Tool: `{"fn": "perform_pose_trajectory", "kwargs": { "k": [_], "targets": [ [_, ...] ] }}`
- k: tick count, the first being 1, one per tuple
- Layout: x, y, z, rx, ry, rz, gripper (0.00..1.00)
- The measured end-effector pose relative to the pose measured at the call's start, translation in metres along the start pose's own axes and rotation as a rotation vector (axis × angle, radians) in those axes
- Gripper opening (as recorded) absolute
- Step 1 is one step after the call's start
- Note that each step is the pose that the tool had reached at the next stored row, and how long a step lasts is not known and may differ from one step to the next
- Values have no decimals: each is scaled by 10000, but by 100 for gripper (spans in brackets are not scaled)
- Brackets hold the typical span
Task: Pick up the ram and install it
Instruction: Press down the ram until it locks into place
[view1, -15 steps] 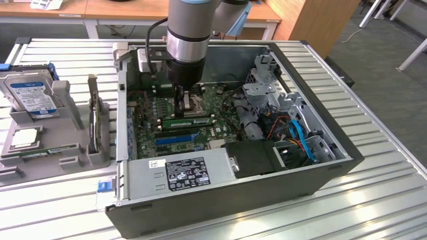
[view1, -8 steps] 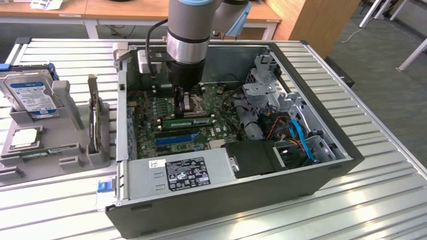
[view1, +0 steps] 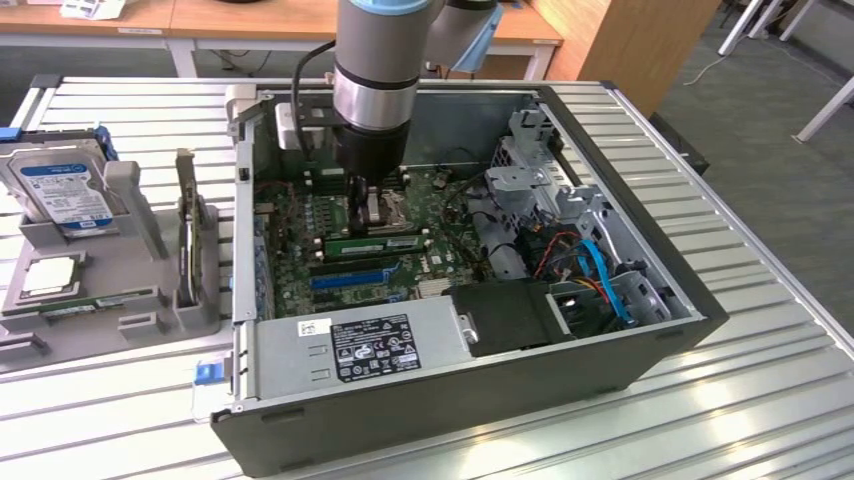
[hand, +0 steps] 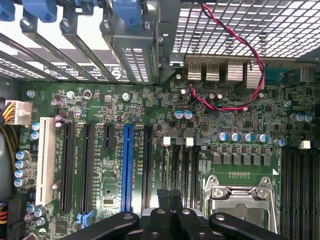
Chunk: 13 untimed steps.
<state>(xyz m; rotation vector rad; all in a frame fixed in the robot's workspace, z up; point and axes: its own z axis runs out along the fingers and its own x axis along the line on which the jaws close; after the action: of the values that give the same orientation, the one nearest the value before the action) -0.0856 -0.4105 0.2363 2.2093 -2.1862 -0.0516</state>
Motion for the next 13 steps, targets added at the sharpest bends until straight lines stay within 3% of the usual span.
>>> {"fn": "perform_pose_trajectory", "kwargs": {
  "k": [13],
  "targets": [
    [0, -2, 52, 0, -8, 0, 10]
  ]
}}
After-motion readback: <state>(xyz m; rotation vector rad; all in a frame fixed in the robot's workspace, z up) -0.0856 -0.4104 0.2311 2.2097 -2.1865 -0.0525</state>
